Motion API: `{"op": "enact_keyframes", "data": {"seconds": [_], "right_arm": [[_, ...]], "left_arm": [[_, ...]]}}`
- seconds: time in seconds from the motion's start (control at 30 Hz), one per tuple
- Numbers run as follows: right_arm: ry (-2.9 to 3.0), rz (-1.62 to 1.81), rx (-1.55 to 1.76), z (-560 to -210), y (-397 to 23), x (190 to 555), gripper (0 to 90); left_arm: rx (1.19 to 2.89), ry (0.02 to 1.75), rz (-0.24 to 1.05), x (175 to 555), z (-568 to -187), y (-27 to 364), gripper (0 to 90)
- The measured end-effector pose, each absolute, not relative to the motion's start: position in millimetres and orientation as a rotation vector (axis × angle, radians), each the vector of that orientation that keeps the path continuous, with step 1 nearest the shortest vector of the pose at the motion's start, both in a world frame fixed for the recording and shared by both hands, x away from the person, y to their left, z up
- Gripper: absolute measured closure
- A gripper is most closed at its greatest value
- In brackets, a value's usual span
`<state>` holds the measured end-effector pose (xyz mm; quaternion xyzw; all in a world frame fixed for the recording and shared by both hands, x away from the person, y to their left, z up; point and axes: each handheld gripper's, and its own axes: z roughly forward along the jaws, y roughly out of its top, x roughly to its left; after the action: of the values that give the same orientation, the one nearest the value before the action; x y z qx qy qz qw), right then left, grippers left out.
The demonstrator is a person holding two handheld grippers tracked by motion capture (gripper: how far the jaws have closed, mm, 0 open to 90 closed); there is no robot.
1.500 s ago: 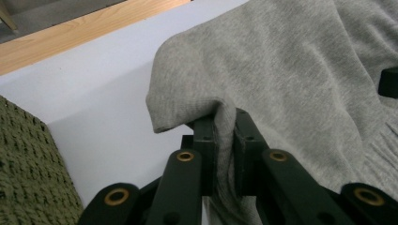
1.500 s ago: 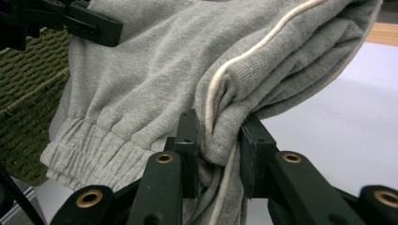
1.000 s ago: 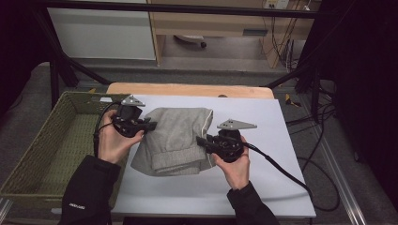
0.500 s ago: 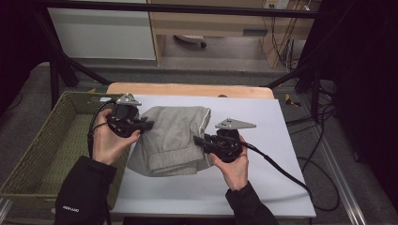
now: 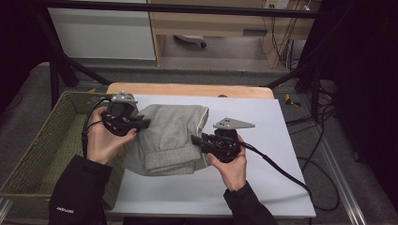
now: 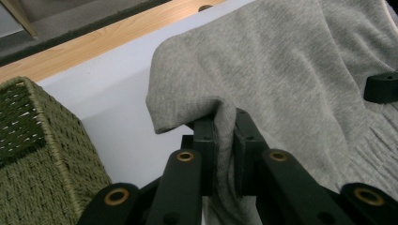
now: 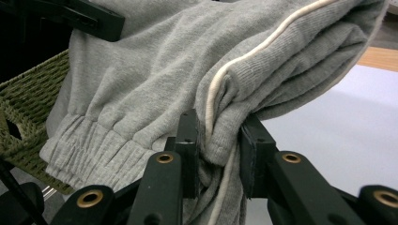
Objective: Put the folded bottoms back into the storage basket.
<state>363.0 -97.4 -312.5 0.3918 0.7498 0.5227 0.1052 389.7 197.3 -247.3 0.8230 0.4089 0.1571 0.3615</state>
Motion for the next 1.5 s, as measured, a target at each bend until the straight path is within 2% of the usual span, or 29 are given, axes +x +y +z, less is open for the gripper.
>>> {"op": "enact_keyframes", "data": {"seconds": [1.5], "right_arm": [[2.186,1.612,1.063,-294.1,-30.7,366.1,72.6]], "left_arm": [[2.047,1.097,0.458,388.4,-224.4,266.4,82.3]]}}
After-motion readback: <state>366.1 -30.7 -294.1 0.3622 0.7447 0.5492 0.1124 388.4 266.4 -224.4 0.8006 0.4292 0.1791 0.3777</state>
